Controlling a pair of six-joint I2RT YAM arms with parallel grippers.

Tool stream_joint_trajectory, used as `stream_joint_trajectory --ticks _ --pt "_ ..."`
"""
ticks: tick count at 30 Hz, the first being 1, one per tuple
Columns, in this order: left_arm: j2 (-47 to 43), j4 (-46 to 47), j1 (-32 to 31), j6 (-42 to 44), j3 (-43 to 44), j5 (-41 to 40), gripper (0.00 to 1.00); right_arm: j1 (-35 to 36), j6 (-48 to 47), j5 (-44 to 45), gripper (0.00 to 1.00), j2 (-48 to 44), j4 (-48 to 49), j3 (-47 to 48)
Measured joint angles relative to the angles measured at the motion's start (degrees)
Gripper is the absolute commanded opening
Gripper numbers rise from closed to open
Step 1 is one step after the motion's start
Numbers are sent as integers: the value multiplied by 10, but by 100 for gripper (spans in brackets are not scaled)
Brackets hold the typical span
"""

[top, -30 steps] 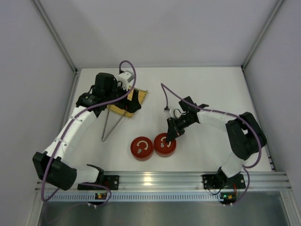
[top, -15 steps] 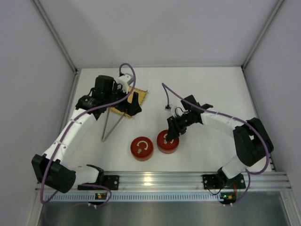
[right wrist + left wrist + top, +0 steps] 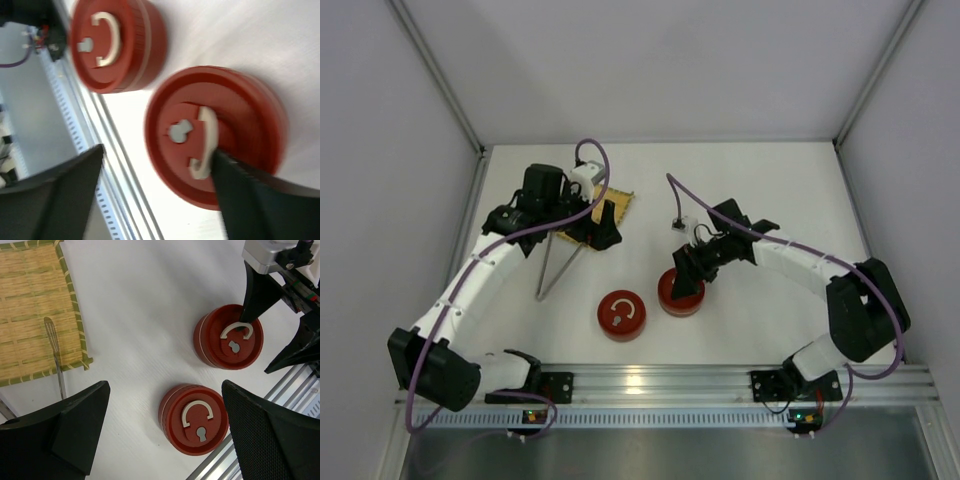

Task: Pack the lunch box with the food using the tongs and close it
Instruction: Close the box lid on the packing box.

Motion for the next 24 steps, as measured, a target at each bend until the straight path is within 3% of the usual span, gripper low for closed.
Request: stream_joint_trajectory --ticks 5,10,17,24 --pt "0 1 0 2 -9 7 98 2 -12 1 98 -8 2 5" --pt "-3 4 0 7 -17 19 98 1 -17 -17 90 12 1 17" --pt "-4 9 0 8 -32 32 98 -28 -29 -112 79 75 -12 46" --pt "-4 17 0 8 -40 38 97 -67 -49 -203 76 136 -54 75"
